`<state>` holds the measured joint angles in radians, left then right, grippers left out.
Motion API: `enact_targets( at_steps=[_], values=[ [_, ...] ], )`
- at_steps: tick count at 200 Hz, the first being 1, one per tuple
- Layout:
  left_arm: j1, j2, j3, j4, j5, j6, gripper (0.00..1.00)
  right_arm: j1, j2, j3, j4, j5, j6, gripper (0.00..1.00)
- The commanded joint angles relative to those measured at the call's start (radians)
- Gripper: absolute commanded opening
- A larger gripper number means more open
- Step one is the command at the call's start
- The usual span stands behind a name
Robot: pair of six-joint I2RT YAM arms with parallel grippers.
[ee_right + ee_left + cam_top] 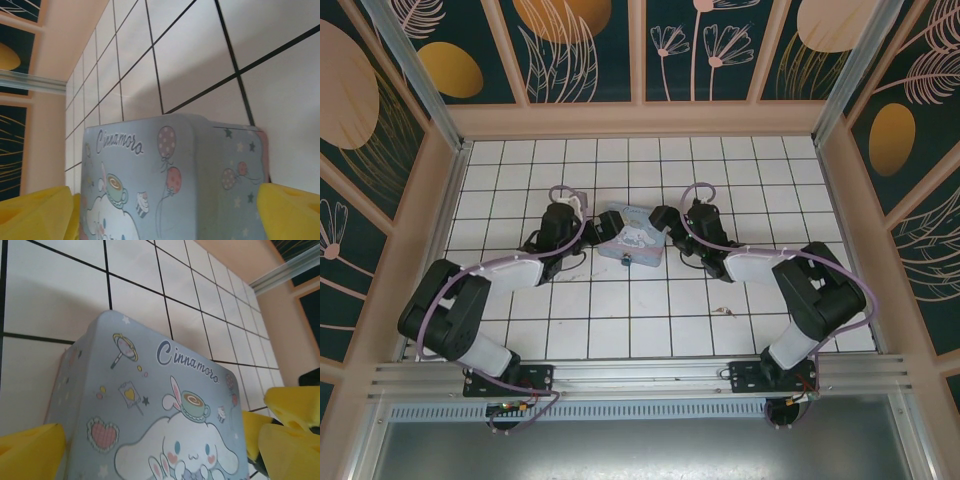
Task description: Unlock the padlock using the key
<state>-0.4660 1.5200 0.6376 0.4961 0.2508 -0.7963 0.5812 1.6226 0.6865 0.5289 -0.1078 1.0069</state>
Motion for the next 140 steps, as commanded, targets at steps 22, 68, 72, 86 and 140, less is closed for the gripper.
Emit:
enact_targets(
  at_steps=[22, 68, 72, 86, 140],
  values=[
    [-0.016, -0.07, -0.062, 0.103, -0.002, -0.093, 0.99, 0.002, 0.04, 0.074, 0.075, -0.039, 0.046, 0.95],
    [-0.023, -0.076, -0.073, 0.115, 0.008, -0.102, 0.99, 0.006, 0.09, 0.14, 0.06, -0.052, 0.053, 0.94],
    [-0.024, -0.075, -0.074, 0.118, 0.01, -0.105, 0.99, 0.006, 0.094, 0.144, 0.06, -0.052, 0.055, 0.94],
    [-0.026, -0.074, -0.081, 0.128, 0.01, -0.11, 0.98, 0.006, 0.103, 0.153, 0.052, -0.049, 0.055, 0.94],
    [-0.027, -0.095, -0.062, 0.041, -0.085, -0.098, 0.99, -0.015, 0.0, 0.1, -0.06, 0.048, 0.008, 0.94]
  ],
)
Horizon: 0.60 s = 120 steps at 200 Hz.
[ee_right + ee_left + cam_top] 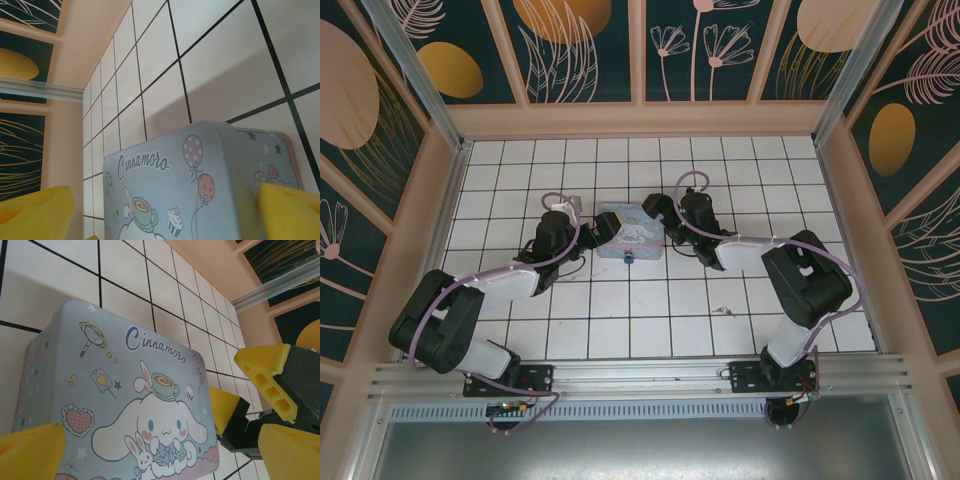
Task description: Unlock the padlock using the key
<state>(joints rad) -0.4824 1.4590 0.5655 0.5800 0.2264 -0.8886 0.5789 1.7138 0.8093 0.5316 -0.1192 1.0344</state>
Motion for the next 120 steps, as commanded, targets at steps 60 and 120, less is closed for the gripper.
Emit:
enact_targets(
  at_steps=[60, 120],
  values=[
    [-0.011, -0.122, 0.045, -0.229, -0.264, 0.003, 0.99, -0.026, -0.391, -0.077, -0.631, 0.22, -0.142, 0.92],
    [-0.01, -0.142, 0.06, -0.25, -0.171, 0.036, 0.99, 0.006, -0.662, -0.275, -0.839, 0.216, 0.015, 0.77]
  ],
)
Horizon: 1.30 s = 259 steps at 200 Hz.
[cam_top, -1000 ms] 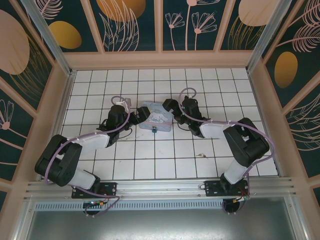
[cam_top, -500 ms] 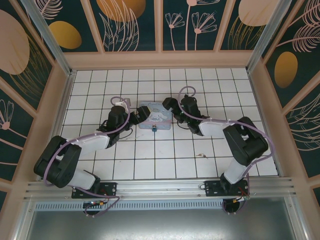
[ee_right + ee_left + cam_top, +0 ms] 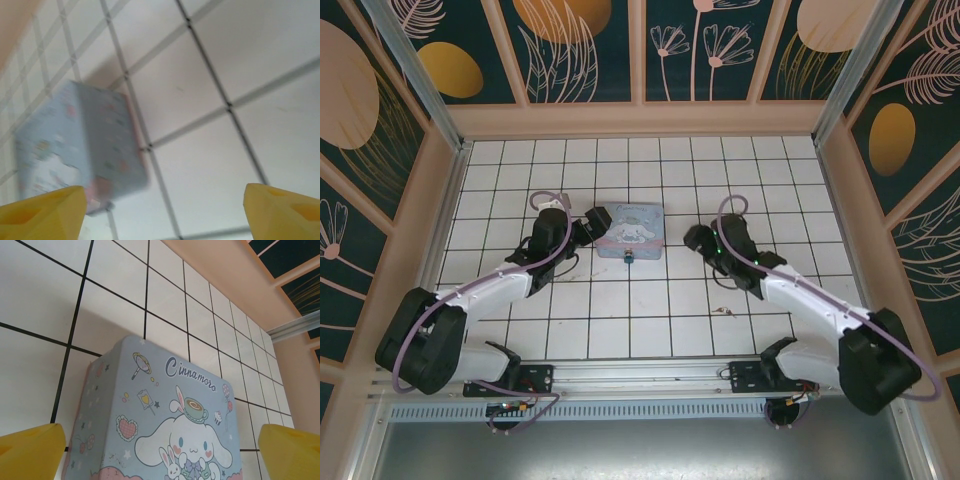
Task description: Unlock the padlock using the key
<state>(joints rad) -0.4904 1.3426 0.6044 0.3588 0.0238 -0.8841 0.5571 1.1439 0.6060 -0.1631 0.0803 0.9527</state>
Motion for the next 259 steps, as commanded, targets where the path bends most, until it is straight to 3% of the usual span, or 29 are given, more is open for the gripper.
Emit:
enact_targets(
  at_steps=[1, 54, 108, 161, 259],
  values=[
    [-0.002, -0.026, 0.02, -0.028, 0.032, 0.032, 0.99, 0.029, -0.096, -0.074, -0.147, 0.017, 0.104, 0.77],
    [-0.002, -0.045, 0.015, -0.042, 0.048, 0.063, 0.99, 0.152, -0.151, -0.08, -0.344, 0.081, 0.357, 0.66],
    [-0.003, -0.031, 0.018, -0.024, 0.094, 0.071, 0.99, 0.194, -0.114, -0.004, -0.549, 0.104, 0.438, 0.66],
    [-0.002, -0.02, -0.007, 0.031, 0.128, 0.064, 0.99, 0.195, -0.118, -0.063, -0.52, 0.079, 0.503, 0.61],
    [-0.003, 0.009, -0.031, 0.083, 0.156, 0.059, 0.99, 0.17, -0.021, -0.08, -0.451, 0.051, 0.526, 0.61]
  ],
)
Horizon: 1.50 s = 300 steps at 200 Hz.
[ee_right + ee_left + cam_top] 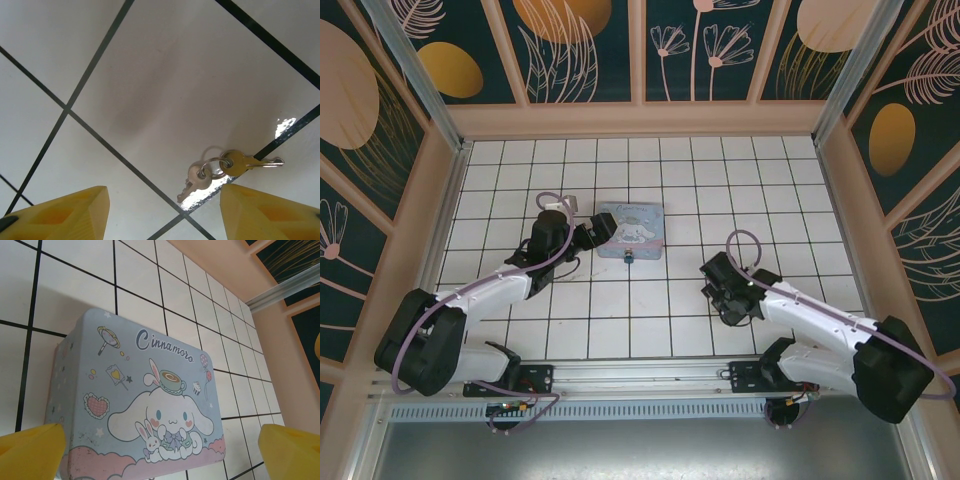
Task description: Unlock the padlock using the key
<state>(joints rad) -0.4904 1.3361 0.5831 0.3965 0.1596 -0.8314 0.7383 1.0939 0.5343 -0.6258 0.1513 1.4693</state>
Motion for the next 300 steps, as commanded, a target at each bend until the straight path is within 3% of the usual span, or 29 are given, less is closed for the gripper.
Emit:
enact_targets(
  at_steps=[1, 132, 154, 210, 300],
  values=[
    [-0.002, 0.016, -0.009, 0.046, 0.02, 0.005, 0.99, -0.011, 0.031, -0.009, 0.012, -0.02, 0.01, 0.61],
    [-0.003, 0.013, -0.009, 0.058, 0.034, 0.012, 0.99, -0.066, 0.137, -0.012, 0.034, -0.055, -0.031, 0.53],
    [-0.002, 0.012, -0.011, 0.058, 0.032, 0.012, 0.99, -0.065, 0.148, -0.009, 0.04, -0.059, -0.035, 0.44],
    [-0.003, 0.018, -0.016, 0.061, 0.032, 0.014, 0.99, -0.064, 0.136, -0.017, 0.07, -0.064, -0.053, 0.0],
    [-0.002, 0.01, 0.012, 0.007, 0.038, 0.026, 0.99, 0.022, 0.103, 0.111, 0.238, 0.005, -0.215, 0.0]
  ],
)
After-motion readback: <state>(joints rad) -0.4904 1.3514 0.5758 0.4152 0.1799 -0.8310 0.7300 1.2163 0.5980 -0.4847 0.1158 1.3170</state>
